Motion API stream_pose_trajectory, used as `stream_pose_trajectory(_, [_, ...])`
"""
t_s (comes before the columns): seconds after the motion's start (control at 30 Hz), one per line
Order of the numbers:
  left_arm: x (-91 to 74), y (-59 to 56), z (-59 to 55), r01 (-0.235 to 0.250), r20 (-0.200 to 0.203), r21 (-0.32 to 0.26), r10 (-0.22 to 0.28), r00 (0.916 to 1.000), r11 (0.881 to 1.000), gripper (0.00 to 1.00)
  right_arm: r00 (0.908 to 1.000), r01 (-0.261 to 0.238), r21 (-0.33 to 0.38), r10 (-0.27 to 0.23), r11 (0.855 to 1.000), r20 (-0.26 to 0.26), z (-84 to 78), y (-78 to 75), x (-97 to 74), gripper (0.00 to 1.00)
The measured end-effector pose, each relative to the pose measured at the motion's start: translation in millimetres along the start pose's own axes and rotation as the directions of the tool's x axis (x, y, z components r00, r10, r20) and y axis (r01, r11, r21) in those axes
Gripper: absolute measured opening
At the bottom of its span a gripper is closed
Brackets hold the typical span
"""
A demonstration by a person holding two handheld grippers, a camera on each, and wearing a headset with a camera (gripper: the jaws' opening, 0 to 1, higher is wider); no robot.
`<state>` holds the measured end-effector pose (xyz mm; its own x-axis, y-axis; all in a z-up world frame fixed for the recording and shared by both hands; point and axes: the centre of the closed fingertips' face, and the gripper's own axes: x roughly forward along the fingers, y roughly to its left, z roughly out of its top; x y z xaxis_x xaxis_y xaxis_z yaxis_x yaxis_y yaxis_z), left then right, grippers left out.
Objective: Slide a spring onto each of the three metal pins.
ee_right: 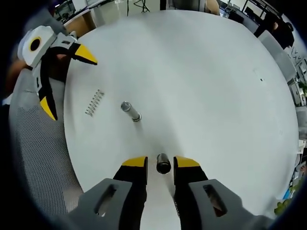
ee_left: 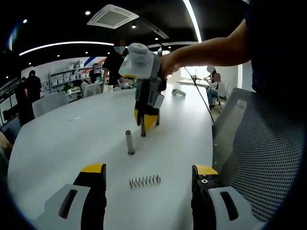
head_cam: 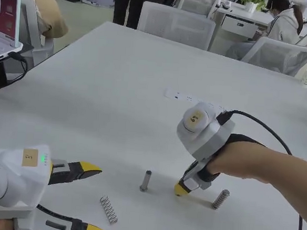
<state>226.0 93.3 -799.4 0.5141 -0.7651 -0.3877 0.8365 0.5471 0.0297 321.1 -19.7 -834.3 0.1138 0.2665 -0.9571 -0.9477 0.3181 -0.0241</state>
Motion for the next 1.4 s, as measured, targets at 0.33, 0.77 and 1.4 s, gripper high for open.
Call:
stream_pose_trajectory(0.33, [4.5,-0.8,1.3,0.005,0.0,-0.001,-0.005,1.0,1.0,0.69,0.998,0.044,-0.007,-0.044,0.999,0.047,-7.3,-4.0,-25.0,0.2])
stream_pose_trajectory(0.77, [4.8,-4.0,2.5,0.007,0.0,0.0,-0.007,1.0,1.0,0.69,0.997,-0.018,0.038,0.015,0.999,0.076,-27.0,34.6,-29.8,0.2])
stream_pose_trajectory(1.4, [-5.1,-4.1,-0.3,-0.002,0.002,0.002,0.002,1.0,1.0,0.68,0.973,-0.148,-0.039,0.152,0.988,0.174,37.9,113.4,-2.7,0.19])
